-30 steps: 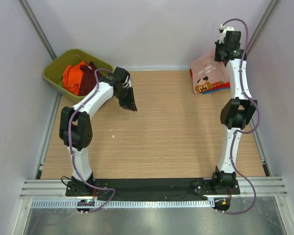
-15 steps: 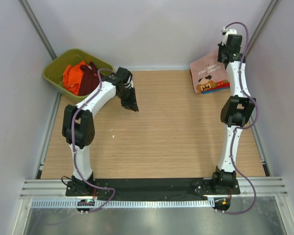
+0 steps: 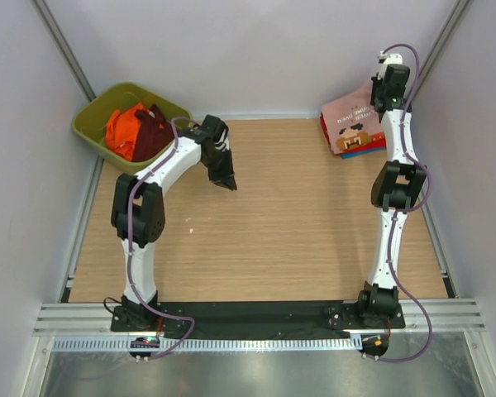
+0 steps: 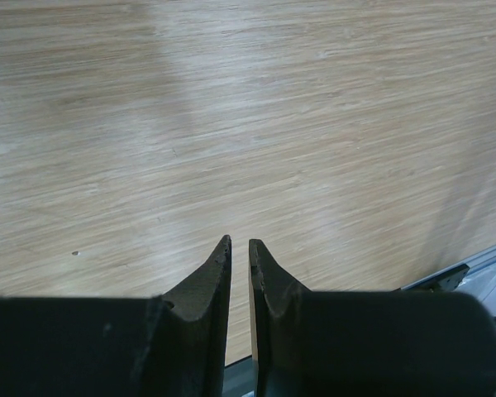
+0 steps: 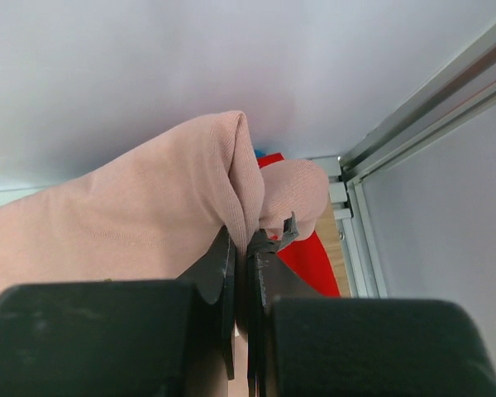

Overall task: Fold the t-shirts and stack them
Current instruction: Neatly place the folded tshirt to the corner

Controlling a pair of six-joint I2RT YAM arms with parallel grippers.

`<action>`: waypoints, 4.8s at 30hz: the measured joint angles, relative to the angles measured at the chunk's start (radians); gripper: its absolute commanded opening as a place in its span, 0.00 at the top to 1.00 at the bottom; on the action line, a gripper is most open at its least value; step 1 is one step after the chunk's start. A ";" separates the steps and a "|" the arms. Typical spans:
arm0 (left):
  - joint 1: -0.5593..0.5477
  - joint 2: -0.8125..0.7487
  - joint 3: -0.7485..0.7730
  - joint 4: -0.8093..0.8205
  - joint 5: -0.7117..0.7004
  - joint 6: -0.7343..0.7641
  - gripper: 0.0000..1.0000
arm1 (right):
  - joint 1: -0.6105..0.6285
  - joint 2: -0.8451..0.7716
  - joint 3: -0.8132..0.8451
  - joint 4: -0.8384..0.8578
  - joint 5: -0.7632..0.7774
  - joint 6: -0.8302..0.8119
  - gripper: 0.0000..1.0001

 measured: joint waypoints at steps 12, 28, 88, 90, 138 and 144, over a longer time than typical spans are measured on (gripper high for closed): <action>-0.010 0.038 0.008 -0.006 0.000 0.000 0.86 | -0.014 0.055 0.024 0.080 0.001 -0.033 0.99; -0.047 0.053 0.014 -0.010 -0.002 0.000 0.88 | -0.032 0.124 0.084 0.186 0.151 -0.005 0.13; -0.073 -0.339 -0.233 0.122 0.038 -0.078 0.87 | -0.228 -0.163 -0.877 0.790 -0.661 1.214 0.99; -0.074 -0.338 -0.224 0.122 0.038 -0.079 0.87 | -0.227 -0.168 -0.877 0.778 -0.653 1.201 0.99; -0.117 -0.971 -0.934 0.387 -0.063 -0.238 0.85 | 0.396 -1.440 -1.756 0.154 -0.292 0.888 0.96; -0.117 -1.253 -1.252 0.583 -0.054 -0.365 0.85 | 0.444 -1.682 -2.129 0.170 -0.290 0.996 0.92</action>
